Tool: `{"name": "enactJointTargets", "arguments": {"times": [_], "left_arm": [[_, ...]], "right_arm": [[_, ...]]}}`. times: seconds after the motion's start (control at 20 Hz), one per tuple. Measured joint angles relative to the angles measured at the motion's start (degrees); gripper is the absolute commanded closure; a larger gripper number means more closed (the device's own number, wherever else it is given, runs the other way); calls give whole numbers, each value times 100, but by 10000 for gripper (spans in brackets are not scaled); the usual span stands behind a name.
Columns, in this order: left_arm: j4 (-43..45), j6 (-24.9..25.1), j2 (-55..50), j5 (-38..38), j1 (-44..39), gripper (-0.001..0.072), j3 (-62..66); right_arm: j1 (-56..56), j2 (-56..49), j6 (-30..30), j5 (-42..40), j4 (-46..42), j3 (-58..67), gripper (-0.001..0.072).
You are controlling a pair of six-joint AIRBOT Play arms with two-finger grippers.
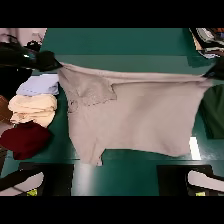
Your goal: Fold the shirts.
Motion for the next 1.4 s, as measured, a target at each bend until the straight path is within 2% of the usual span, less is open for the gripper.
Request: {"name": "enactJointTargets", "arguments": {"times": [0.3,0.45,0.6,0.8,0.9,1.05,1.1,1.15,1.2,1.4], "left_arm": [[-31,146,-1427,1709,0,684,-98],[-11,352,-1655,2004,0,684,13],[166,540,-1742,1423,2,685,205],[433,656,-1781,437,2,684,83],[507,680,-1790,302,2,684,-229],[555,680,-1799,503,2,681,-761],[570,656,-1799,590,2,584,-911],[575,605,-1799,671,2,316,-1010],[595,540,-1799,728,2,285,-1080],[595,348,-1738,352,118,288,-1095]], "right_arm": [[516,-1784,-24,-1123,-195,476,703],[568,-2236,-98,-1307,-245,979,704],[597,-2317,-192,-1154,-420,1064,704],[603,-1869,-256,-1126,-573,223,704],[603,-1526,-264,-1318,-592,-450,702],[612,-1139,-282,-1606,-601,-1283,700],[612,-1047,-282,-1670,-581,-1506,676],[610,-979,-284,-1720,-527,-1674,522],[608,-922,-293,-1768,-442,-1808,364],[525,-702,-356,-1720,-74,-2059,356]]}}
